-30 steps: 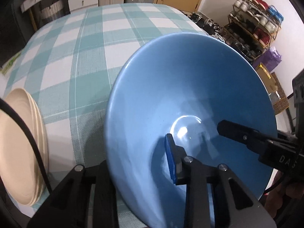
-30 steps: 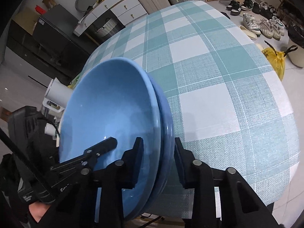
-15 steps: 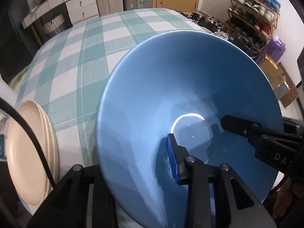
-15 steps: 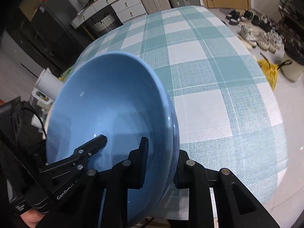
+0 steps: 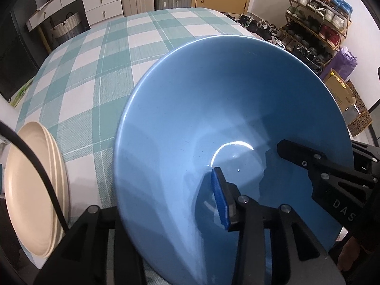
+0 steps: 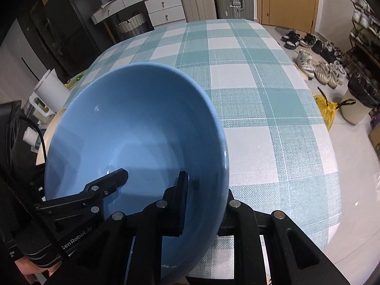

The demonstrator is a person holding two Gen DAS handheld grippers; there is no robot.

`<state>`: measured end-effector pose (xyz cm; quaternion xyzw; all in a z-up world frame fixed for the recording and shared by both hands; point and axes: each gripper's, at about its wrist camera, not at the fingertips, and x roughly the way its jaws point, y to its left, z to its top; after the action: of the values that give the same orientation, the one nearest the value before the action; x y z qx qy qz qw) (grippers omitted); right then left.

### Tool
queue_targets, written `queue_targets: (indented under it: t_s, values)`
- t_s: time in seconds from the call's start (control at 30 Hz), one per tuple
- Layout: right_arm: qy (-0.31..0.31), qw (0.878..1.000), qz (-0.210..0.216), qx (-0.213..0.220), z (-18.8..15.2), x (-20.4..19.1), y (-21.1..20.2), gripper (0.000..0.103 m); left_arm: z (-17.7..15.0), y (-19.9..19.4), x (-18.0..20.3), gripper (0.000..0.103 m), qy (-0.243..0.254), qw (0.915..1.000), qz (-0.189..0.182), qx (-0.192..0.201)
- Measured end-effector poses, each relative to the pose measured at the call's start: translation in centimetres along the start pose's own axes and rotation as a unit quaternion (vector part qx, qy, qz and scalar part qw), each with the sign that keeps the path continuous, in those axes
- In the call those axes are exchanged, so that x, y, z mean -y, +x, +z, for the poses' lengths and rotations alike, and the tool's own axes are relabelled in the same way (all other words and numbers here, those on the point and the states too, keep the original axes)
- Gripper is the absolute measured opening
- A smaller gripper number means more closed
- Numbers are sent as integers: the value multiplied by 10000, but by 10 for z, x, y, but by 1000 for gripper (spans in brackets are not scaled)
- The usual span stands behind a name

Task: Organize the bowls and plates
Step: 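Lift the nested blue bowls with both grippers and carry toward the cream plates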

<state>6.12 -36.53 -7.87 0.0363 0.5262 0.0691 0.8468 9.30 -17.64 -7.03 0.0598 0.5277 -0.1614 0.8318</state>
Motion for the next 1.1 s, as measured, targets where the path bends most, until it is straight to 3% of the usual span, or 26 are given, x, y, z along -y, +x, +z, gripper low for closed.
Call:
queue_targets:
  t_s: [0.6,0.77,0.97,1.1]
  values:
    - [290,9991,309,-44,2,8,0,15,-1,0,-4,34,-131,9997,-164,-116]
    - [-42,9999,4,-108,4,-2,4,16,-1,2,-1,41,-32,9998,-158,-84]
    - [-453,9976,-194,-480,15,-10,11,17,-1,0,-5,41,-175,9997,-144,134]
    - [-477,9957,-116,-781,19,-8,13,17,1,2,-9,40,-224,9993,-284,36]
